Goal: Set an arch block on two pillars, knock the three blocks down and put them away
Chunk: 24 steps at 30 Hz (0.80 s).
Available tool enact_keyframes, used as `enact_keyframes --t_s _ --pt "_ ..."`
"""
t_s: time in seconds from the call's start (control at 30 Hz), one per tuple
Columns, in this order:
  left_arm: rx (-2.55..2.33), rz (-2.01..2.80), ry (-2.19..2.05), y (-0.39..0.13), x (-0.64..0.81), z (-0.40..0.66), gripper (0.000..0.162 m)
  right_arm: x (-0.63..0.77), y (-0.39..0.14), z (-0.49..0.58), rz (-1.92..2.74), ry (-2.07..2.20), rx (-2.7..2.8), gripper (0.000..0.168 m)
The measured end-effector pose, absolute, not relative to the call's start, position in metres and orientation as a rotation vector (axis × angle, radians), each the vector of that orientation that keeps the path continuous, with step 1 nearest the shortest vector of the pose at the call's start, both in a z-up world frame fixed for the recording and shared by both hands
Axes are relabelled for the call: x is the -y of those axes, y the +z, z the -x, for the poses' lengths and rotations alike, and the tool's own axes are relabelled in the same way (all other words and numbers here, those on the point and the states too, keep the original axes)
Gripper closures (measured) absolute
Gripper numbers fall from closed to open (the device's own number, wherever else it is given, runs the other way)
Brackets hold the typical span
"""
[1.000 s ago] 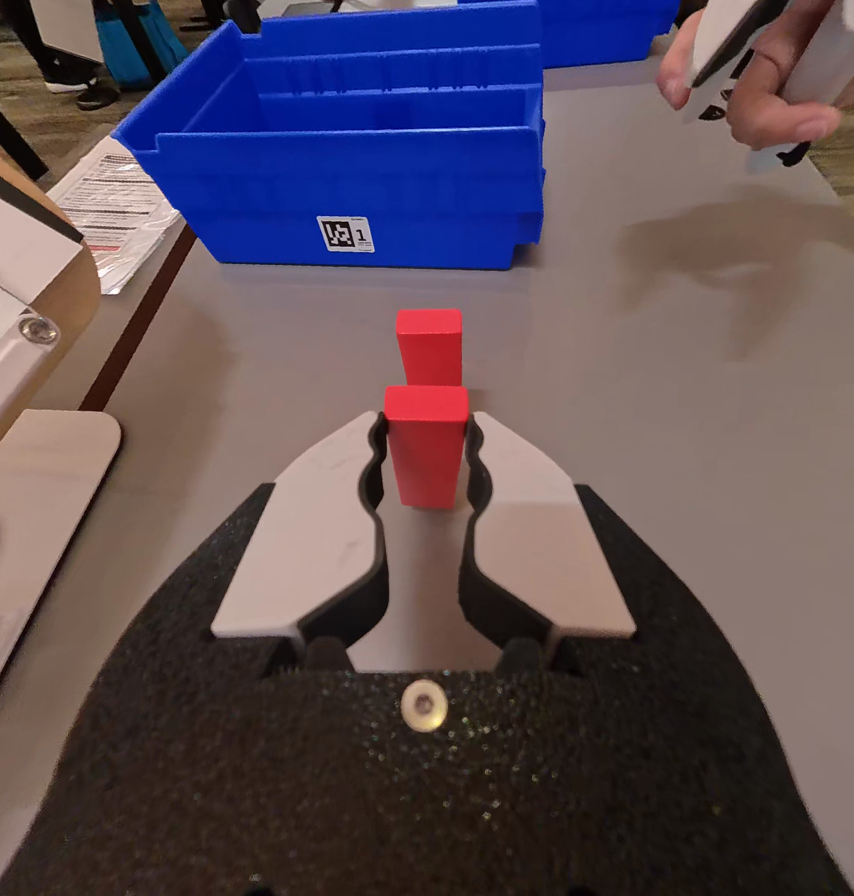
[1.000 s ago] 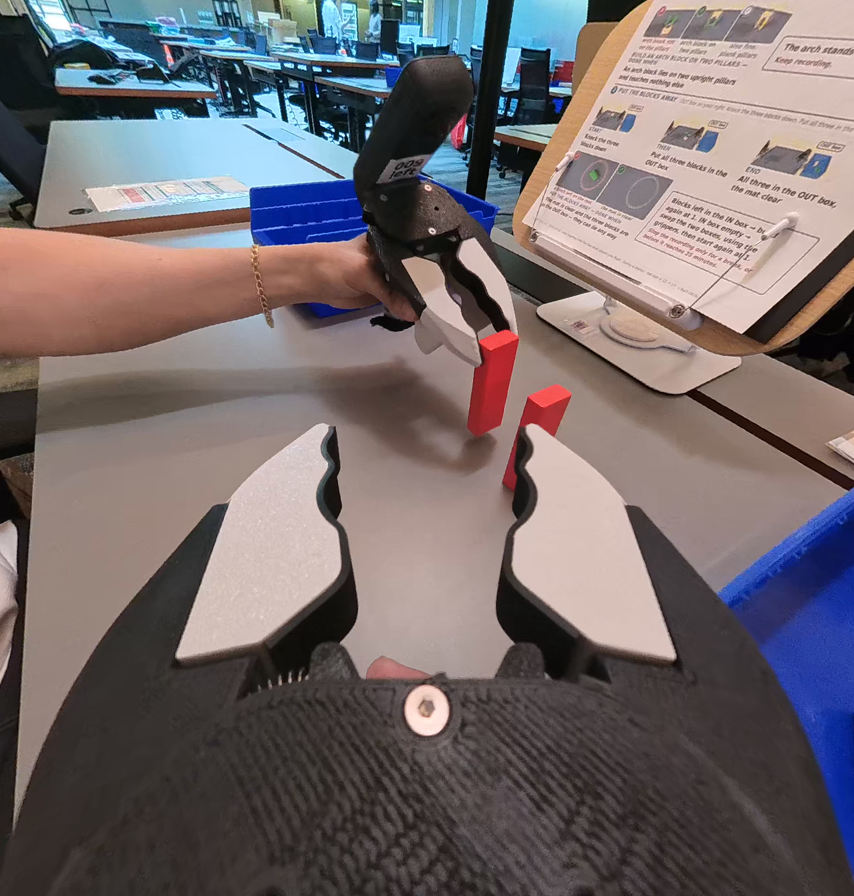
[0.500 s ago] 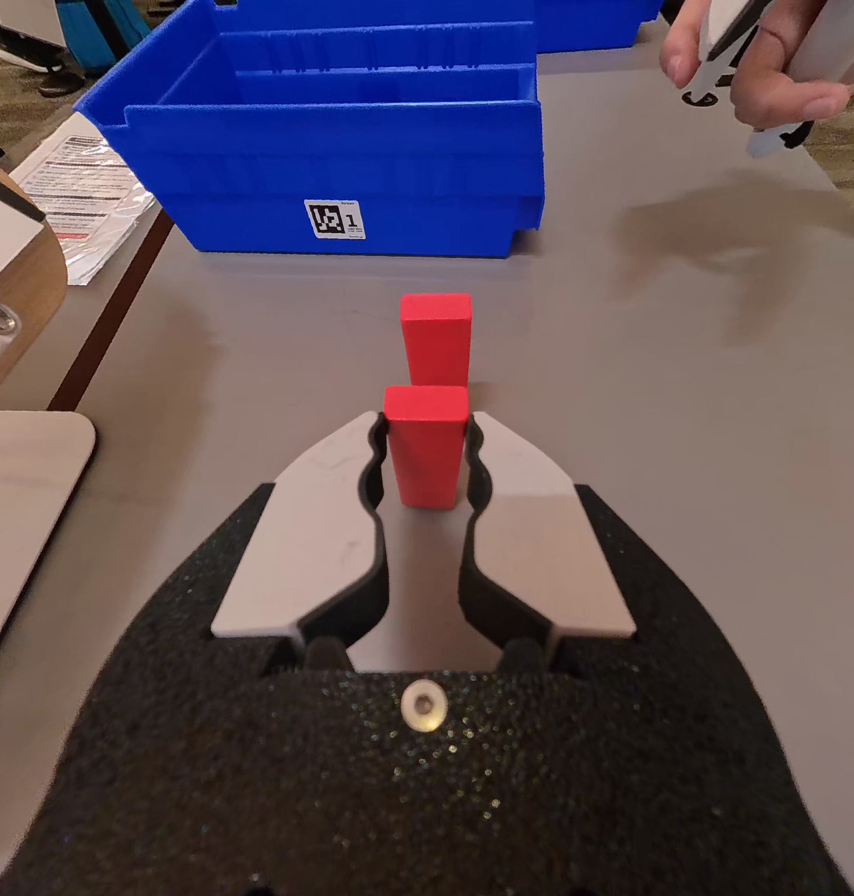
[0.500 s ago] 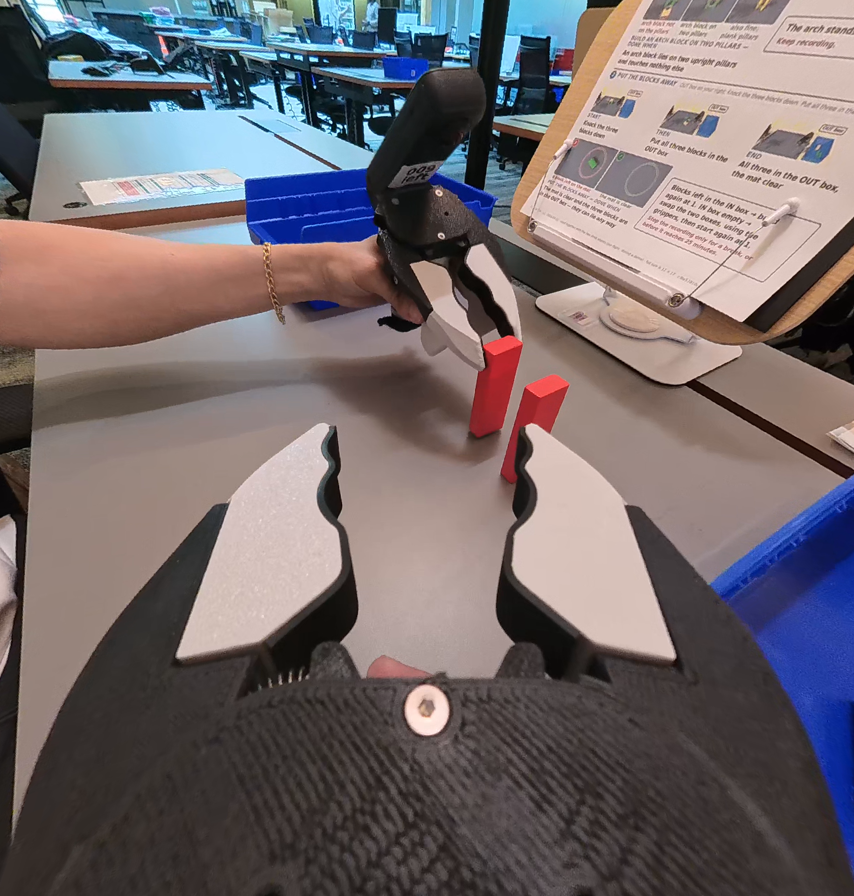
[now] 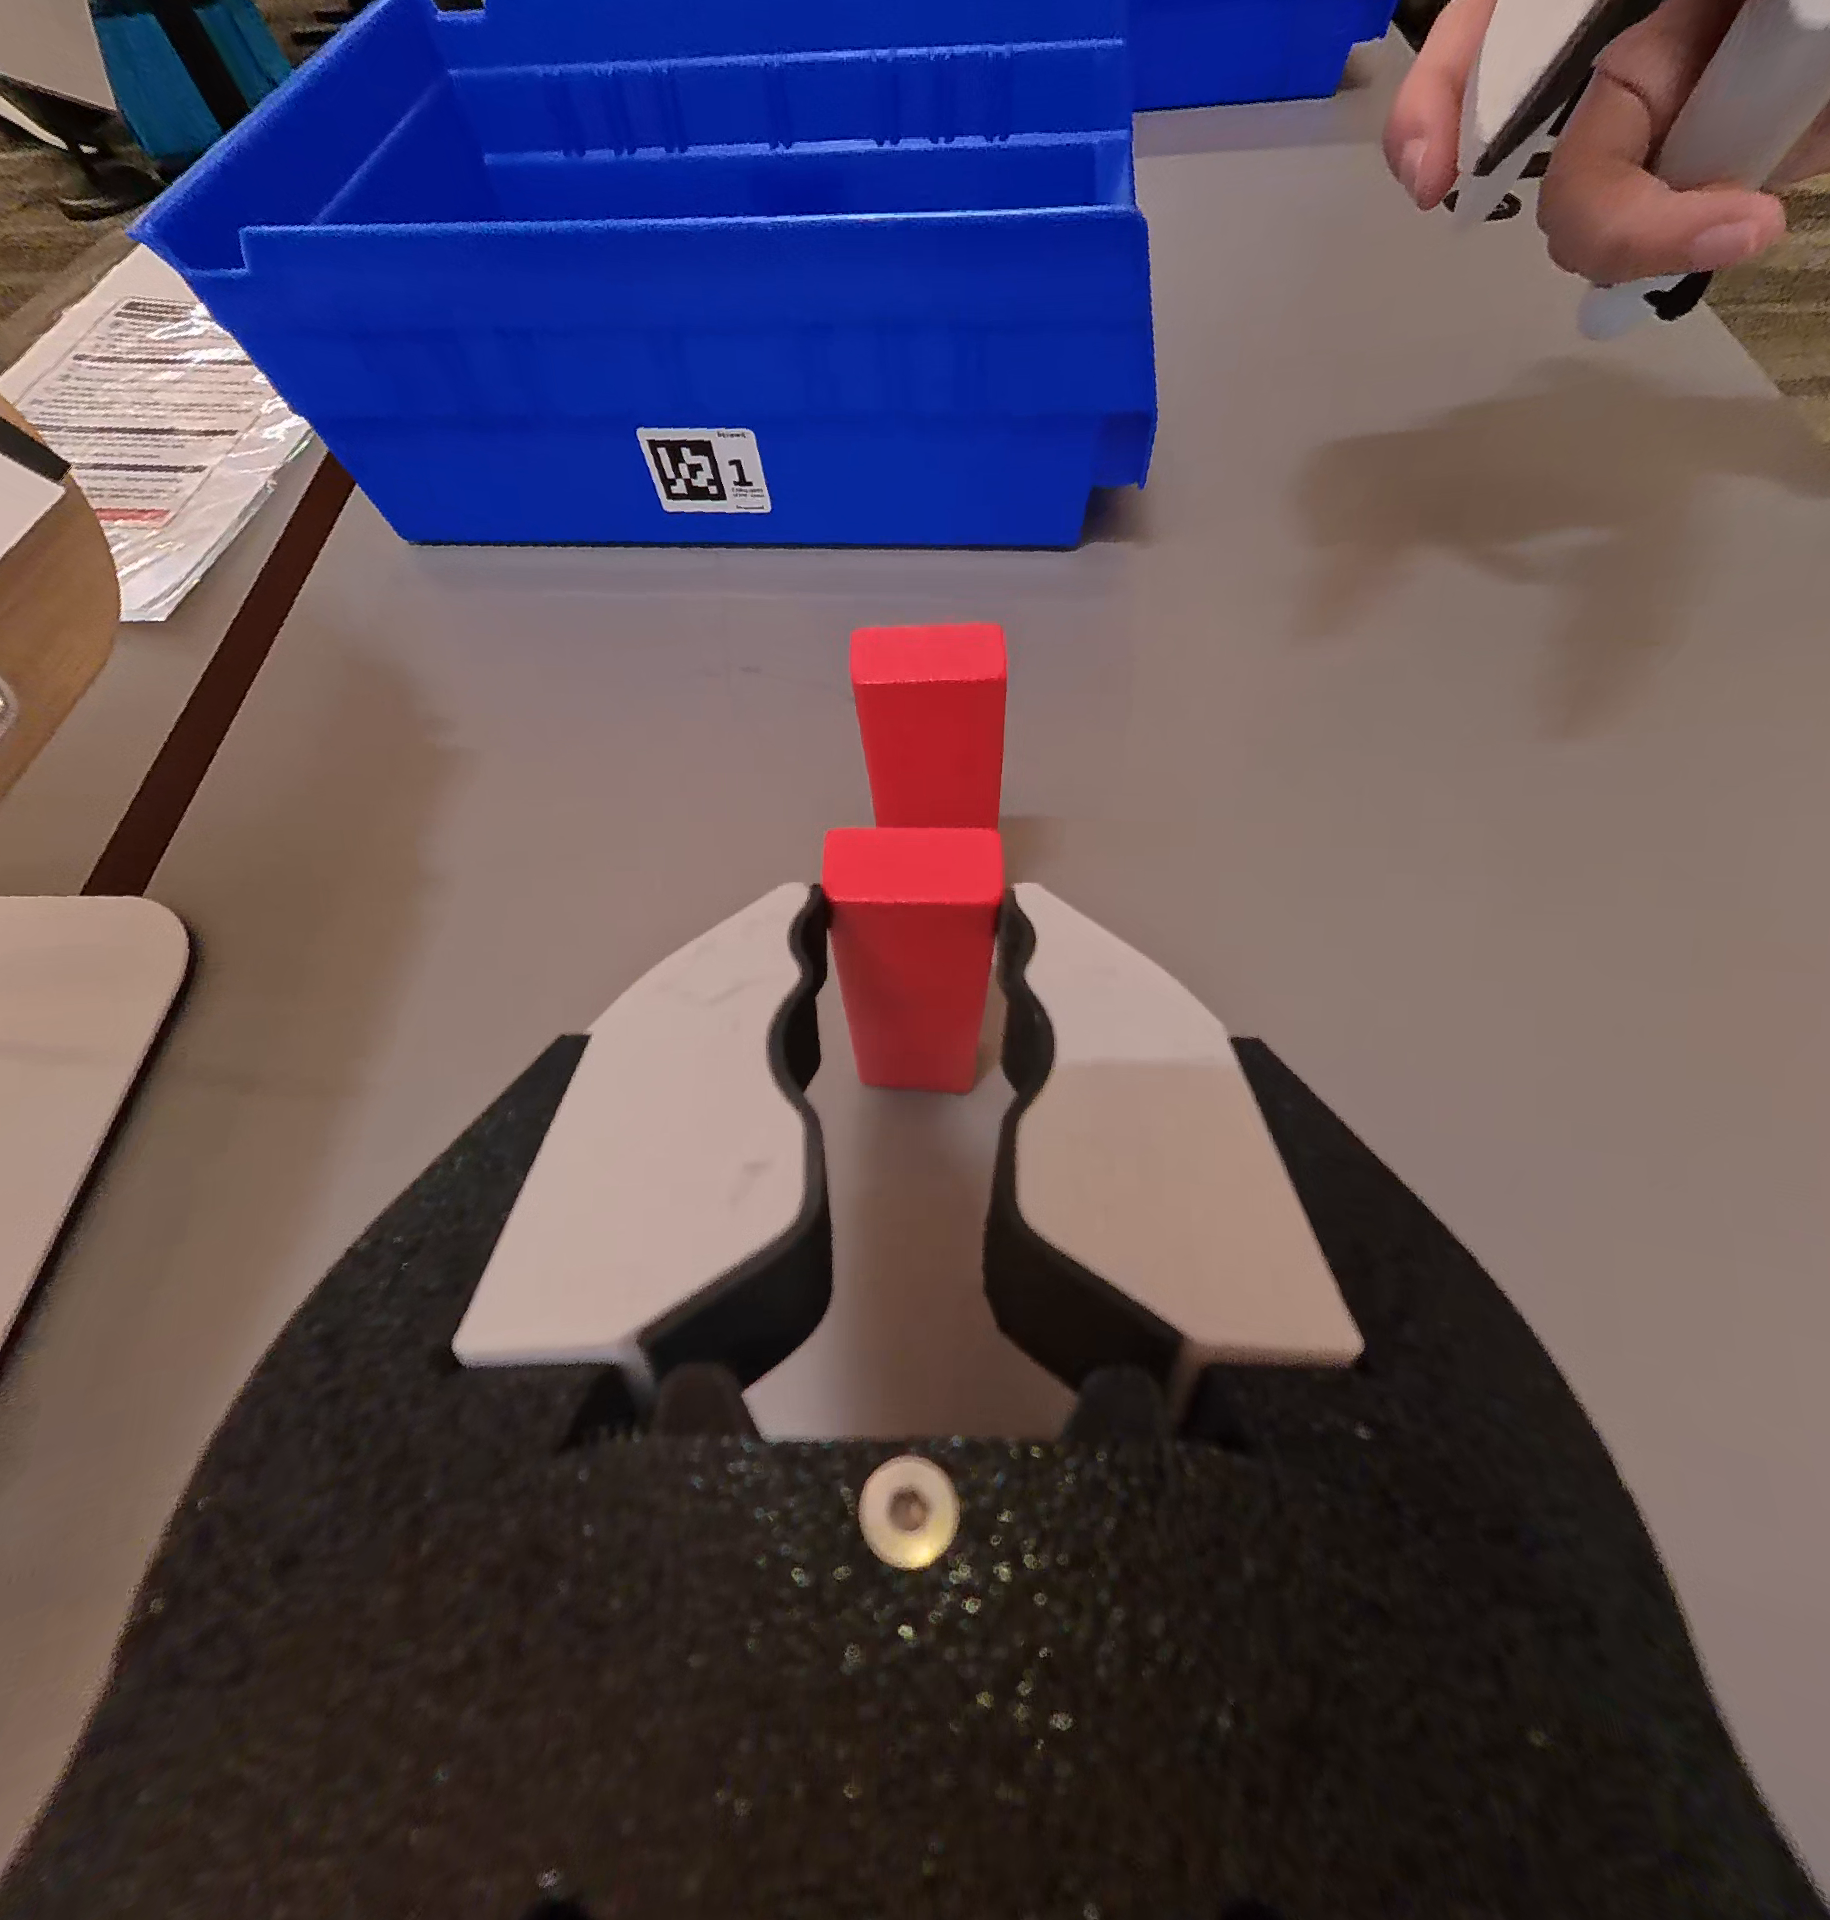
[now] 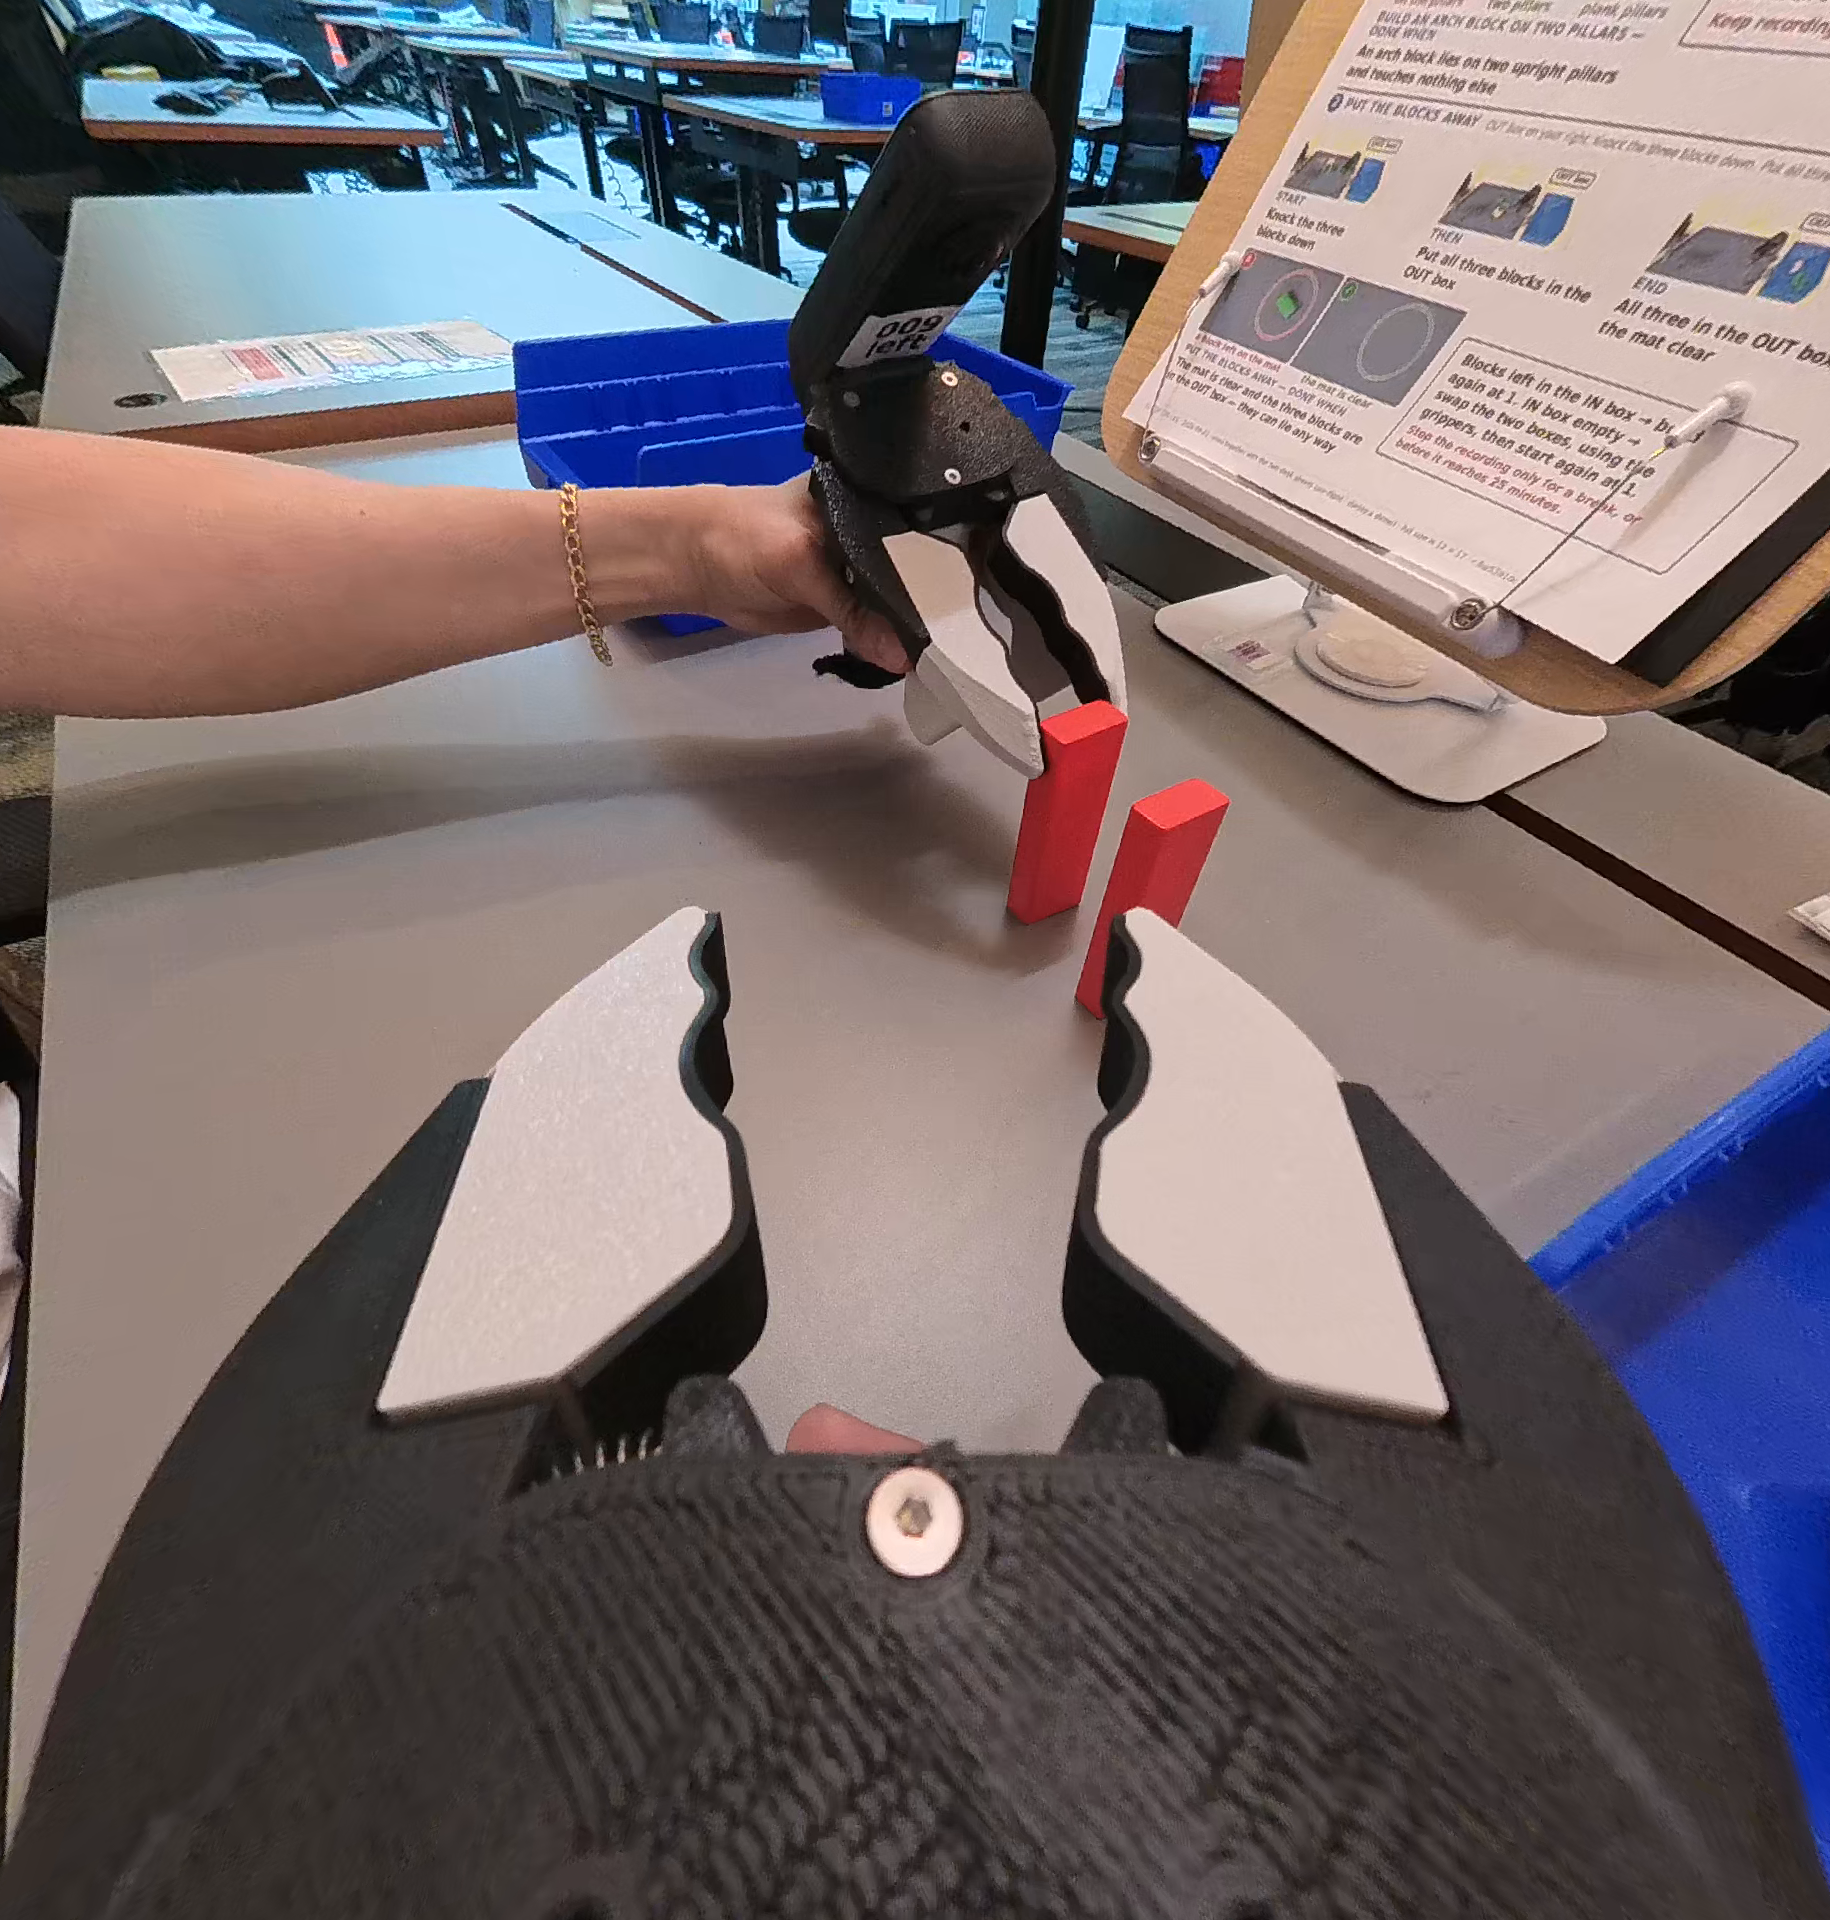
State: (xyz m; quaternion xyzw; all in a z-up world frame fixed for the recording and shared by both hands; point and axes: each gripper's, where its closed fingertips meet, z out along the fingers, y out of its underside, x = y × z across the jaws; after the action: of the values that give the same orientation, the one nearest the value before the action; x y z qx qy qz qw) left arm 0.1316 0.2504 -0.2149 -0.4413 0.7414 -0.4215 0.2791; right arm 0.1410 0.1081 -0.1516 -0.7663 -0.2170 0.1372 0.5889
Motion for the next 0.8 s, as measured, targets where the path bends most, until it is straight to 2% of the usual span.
enact_keyframes --t_s 0.13,0.23,0.4,0.63,0.8 --pt "-1.993 1.19 -1.131 -0.215 -0.25 -0.131 0.131 -0.108 -0.151 -0.14 1.783 0.323 0.505 0.098" --pt "-1.975 1.197 -1.131 -0.214 -0.251 -0.131 0.115 -0.108 -0.153 -0.14 1.787 0.325 0.507 0.098" --pt "-1.928 1.191 -1.14 -0.202 -0.253 -0.128 0.107 -0.108 -0.153 -0.14 1.79 0.324 0.512 0.098" --pt "-1.736 1.197 -1.087 -0.139 -0.277 -0.093 0.108 -0.106 -0.156 -0.142 1.802 0.315 0.51 0.098" --pt "-1.567 1.439 -0.852 -0.105 -0.349 -0.025 0.109 -0.106 -0.158 -0.142 1.81 0.312 0.507 0.098"
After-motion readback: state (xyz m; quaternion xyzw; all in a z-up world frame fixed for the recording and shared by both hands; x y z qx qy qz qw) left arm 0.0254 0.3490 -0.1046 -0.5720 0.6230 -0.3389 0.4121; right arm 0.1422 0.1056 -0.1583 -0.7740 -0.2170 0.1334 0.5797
